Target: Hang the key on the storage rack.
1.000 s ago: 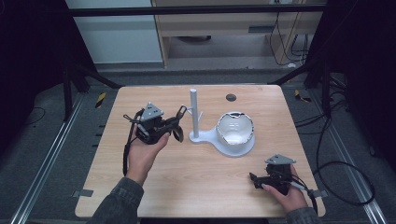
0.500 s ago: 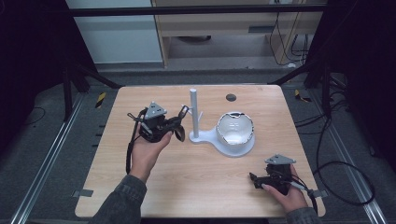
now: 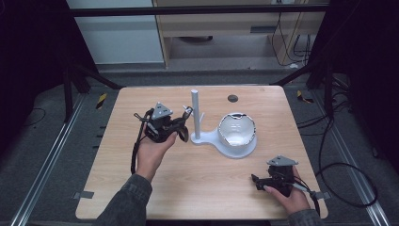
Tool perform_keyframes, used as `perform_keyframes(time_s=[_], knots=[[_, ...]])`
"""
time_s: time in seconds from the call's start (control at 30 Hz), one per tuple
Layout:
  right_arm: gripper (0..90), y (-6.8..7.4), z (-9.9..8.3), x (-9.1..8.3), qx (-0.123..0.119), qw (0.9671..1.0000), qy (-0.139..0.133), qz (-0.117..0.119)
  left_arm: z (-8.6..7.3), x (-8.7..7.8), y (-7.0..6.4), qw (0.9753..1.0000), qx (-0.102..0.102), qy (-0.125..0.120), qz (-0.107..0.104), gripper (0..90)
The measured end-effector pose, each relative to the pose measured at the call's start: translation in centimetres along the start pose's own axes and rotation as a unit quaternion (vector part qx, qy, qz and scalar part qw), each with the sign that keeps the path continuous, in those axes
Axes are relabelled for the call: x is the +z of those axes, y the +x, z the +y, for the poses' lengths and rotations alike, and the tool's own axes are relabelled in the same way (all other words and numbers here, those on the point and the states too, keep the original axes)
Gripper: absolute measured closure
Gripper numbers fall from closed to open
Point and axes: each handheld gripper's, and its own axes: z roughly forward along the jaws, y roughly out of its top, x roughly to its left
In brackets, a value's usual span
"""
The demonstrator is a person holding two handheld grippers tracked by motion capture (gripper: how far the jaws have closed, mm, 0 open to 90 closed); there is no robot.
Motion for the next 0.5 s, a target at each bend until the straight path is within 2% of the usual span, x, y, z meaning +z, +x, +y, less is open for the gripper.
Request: perform_keyframes(time_s=[0.5], knots=[[0.4, 0.0, 0.0, 0.0, 0.0, 1.0, 0.0, 0.0, -0.2, 1.2, -0.2, 1.0, 0.003, 0.004, 0.004, 80.3]])
